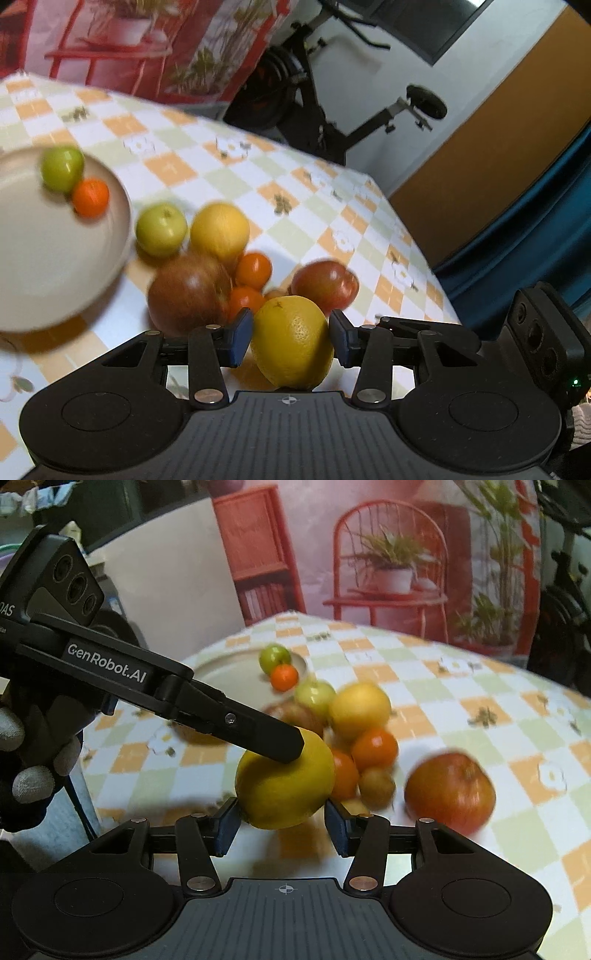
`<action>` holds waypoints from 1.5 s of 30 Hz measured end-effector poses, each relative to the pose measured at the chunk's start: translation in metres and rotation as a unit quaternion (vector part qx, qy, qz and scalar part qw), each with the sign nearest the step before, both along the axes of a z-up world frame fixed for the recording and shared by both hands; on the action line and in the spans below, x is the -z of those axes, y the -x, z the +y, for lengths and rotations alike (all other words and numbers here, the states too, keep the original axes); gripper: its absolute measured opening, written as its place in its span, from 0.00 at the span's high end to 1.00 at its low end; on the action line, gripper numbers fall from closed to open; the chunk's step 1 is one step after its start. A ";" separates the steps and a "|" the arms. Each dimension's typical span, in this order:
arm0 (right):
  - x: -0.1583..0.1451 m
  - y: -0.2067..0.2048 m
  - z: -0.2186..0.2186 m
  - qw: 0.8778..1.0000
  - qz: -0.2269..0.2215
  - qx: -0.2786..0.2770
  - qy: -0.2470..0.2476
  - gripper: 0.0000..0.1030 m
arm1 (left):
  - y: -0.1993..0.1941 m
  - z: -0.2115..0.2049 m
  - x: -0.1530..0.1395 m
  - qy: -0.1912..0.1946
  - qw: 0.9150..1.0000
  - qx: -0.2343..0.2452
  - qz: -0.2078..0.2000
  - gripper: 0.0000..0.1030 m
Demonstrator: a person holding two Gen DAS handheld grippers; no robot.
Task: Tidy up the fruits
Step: 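Close the left gripper on the lemon and lift it, then carry the lemon onto the beige plate and open the left gripper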
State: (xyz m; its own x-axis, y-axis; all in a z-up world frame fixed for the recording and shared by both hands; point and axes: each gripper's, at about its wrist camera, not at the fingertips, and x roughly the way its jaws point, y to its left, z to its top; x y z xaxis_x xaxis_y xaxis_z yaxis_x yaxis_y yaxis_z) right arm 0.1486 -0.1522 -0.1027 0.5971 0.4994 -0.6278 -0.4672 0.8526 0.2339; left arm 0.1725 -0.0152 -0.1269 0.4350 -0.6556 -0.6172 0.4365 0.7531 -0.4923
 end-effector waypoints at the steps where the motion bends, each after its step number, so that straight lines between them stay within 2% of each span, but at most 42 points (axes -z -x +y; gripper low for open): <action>1: -0.005 -0.003 0.002 1.000 -0.005 -0.004 0.001 0.55 | 0.000 0.004 -0.005 0.002 1.000 -0.005 -0.006 0.55; 8: -0.041 -0.039 0.042 0.998 -0.043 -0.054 0.014 0.55 | -0.008 0.049 -0.036 0.009 0.998 -0.047 -0.043 0.54; 17: -0.053 -0.099 0.117 0.992 -0.044 -0.119 0.026 0.55 | -0.034 0.110 -0.047 0.004 0.992 -0.111 -0.053 0.54; 24: -0.044 -0.150 0.165 0.989 -0.021 -0.141 0.040 0.55 | -0.071 0.142 -0.037 0.000 0.989 -0.140 -0.040 0.54; 32: -0.023 -0.200 0.195 0.988 0.024 -0.135 0.070 0.55 | -0.118 0.166 -0.009 0.021 0.987 -0.158 0.000 0.54; 36: -0.010 -0.215 0.206 0.988 0.039 -0.127 0.083 0.55 | -0.131 0.171 0.004 0.019 0.987 -0.160 0.009 0.54; 45: 0.005 -0.230 0.222 0.985 0.041 -0.123 0.112 0.55 | -0.143 0.177 0.017 0.009 0.986 -0.164 0.014 0.54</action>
